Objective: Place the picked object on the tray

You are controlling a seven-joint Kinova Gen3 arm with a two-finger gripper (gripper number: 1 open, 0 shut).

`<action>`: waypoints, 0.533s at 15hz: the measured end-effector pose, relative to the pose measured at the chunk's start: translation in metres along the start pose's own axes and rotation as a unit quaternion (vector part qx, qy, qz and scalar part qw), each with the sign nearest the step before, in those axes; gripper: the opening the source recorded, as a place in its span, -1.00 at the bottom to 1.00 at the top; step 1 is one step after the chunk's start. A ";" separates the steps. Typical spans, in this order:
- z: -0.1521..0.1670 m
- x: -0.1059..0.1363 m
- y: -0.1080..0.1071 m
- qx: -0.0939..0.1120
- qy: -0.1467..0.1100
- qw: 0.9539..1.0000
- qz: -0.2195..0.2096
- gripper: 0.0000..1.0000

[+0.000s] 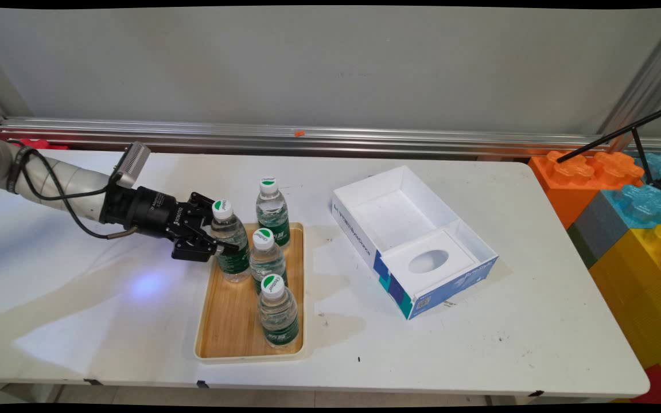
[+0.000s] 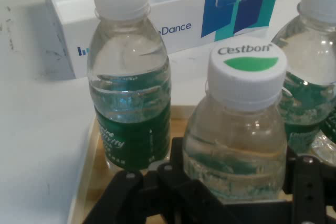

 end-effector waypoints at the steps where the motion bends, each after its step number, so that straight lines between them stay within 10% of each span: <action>1: 0.000 -0.001 0.000 0.000 0.000 1.000 0.000 -1.00; 5: 0.002 -0.003 -0.001 -0.002 0.000 1.000 0.003 -1.00; 6: 0.003 -0.004 -0.001 -0.003 0.001 1.000 0.005 1.00; 8: 0.003 -0.004 -0.002 -0.004 0.002 1.000 0.007 1.00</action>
